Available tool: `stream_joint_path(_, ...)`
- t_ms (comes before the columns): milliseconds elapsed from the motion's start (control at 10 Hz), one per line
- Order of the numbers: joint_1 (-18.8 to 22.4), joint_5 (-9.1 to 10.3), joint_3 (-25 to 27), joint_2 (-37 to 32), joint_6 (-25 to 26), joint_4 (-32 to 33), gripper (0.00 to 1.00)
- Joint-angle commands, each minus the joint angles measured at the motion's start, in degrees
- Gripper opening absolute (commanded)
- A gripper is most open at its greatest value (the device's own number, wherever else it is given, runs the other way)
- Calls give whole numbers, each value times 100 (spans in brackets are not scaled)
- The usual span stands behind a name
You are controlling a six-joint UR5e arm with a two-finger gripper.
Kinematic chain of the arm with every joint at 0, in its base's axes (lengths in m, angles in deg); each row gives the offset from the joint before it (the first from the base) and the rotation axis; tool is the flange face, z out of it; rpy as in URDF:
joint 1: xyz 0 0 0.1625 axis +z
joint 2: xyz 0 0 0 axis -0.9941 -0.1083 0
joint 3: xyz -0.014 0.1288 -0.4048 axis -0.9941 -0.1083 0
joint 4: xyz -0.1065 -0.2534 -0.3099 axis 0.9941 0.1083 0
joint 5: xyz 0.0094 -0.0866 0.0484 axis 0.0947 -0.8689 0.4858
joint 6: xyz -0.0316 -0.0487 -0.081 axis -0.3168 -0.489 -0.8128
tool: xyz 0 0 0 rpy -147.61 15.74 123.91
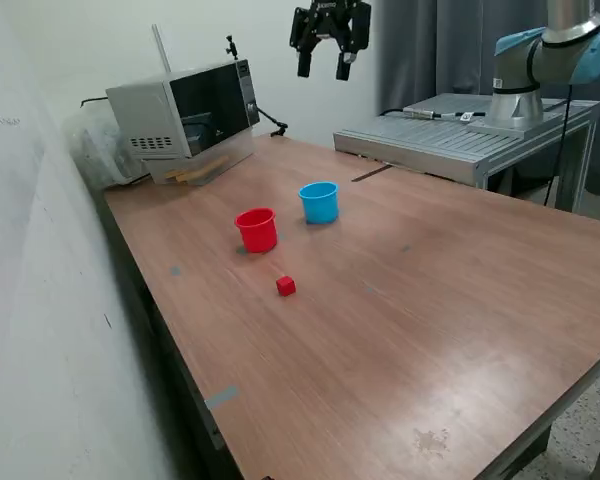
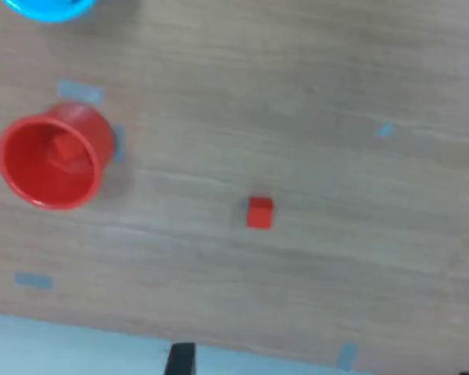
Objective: Place red objects in the red bin, and blue objects in the blue bin.
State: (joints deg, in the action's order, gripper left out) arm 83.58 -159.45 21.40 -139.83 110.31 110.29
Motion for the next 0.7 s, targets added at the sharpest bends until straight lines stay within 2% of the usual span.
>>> stream_joint_path(0,214,-99,-794,981,370,-20,100)
stream_joint_path(400,214,-116,-874,2237,405,725,100)
stream_joint_path(600,214,-117,-927,2634,414,981,100)
